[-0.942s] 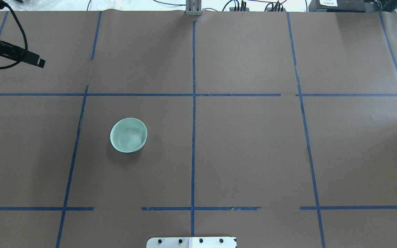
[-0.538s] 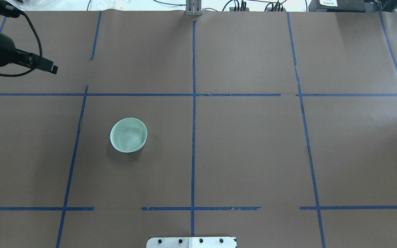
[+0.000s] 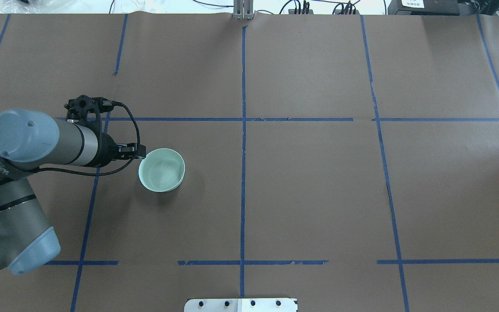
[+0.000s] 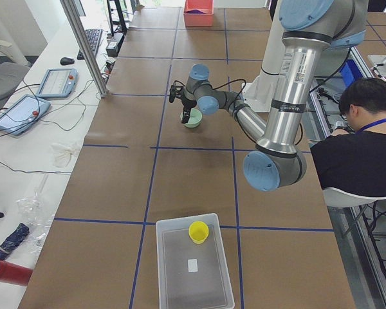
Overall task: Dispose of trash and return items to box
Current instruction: 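Reach the left gripper to the pale green bowl rim and grasp, then lift the green bowl and carry it toward the clear bin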
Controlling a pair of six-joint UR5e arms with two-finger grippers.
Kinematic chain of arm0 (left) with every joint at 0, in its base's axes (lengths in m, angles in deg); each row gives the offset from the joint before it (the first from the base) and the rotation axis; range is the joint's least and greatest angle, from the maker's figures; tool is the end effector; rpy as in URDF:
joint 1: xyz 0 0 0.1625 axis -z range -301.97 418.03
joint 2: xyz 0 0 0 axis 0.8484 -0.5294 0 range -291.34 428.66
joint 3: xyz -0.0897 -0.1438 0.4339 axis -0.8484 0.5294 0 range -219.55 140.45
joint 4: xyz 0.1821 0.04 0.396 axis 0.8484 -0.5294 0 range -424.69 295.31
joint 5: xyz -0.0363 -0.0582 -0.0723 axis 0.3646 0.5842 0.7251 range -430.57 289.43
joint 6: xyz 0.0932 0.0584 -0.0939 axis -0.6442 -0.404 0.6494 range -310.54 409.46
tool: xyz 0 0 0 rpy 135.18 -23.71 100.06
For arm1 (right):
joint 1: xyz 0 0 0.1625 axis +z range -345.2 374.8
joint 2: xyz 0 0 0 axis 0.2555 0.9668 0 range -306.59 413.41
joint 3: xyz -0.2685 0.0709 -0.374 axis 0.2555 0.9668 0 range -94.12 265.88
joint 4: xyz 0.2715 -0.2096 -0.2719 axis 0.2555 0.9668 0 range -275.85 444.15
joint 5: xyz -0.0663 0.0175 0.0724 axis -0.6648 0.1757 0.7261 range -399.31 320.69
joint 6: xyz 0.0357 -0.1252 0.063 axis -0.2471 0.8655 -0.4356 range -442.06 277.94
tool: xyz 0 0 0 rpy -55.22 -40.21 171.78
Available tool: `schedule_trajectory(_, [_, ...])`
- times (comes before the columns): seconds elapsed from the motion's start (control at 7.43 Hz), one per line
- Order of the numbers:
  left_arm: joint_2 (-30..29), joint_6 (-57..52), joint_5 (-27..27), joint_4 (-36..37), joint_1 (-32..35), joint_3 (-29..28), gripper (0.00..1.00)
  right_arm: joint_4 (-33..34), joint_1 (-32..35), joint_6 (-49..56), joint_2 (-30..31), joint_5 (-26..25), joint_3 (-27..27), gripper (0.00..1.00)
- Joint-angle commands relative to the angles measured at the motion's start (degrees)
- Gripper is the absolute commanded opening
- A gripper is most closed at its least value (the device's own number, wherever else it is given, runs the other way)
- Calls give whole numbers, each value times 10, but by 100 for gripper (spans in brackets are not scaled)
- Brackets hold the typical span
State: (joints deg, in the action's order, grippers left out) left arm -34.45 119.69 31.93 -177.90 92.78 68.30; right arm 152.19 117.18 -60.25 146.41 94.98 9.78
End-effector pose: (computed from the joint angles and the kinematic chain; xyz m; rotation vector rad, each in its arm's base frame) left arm 0.4644 -0.4464 0.4035 0.2521 0.9297 -0.1377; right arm 0.1351 -0.4648 0.8432 0.3076 -0.7149 -0.1904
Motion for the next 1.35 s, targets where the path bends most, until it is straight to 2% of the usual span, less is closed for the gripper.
schedule_trajectory(0.0, [-1, 21, -23, -48, -26, -52, 79, 0, -2, 0, 0, 0, 0, 100])
schedule_trajectory(0.13, [-2, 36, -27, -48, -37, -51, 72, 0, -2, 0, 1, 0, 0, 100])
schedule_trajectory(0.27, [-9, 65, -28, -49, -55, -48, 18, 0, -2, 0, 0, 0, 0, 100])
schedule_trajectory(0.4, [-13, 65, -28, -49, -56, -45, 0, 0, -2, 0, 0, 0, 0, 100])
schedule_trajectory(0.67, [-6, 59, -25, -49, -52, -27, 0, 0, -2, 1, 1, 1, 0, 100])
schedule_trajectory(0.94, [25, -36, -18, -45, -17, 16, 0, 0, -2, 2, 1, 1, 0, 100])
schedule_trajectory(1.08, [47, -113, 28, -45, 28, 31, 0, 0, -2, 3, 1, 1, 0, 100])
schedule_trajectory(1.21, [70, -208, 111, -46, 121, 38, 0, -6, -2, 1, 1, 1, 2, 100])
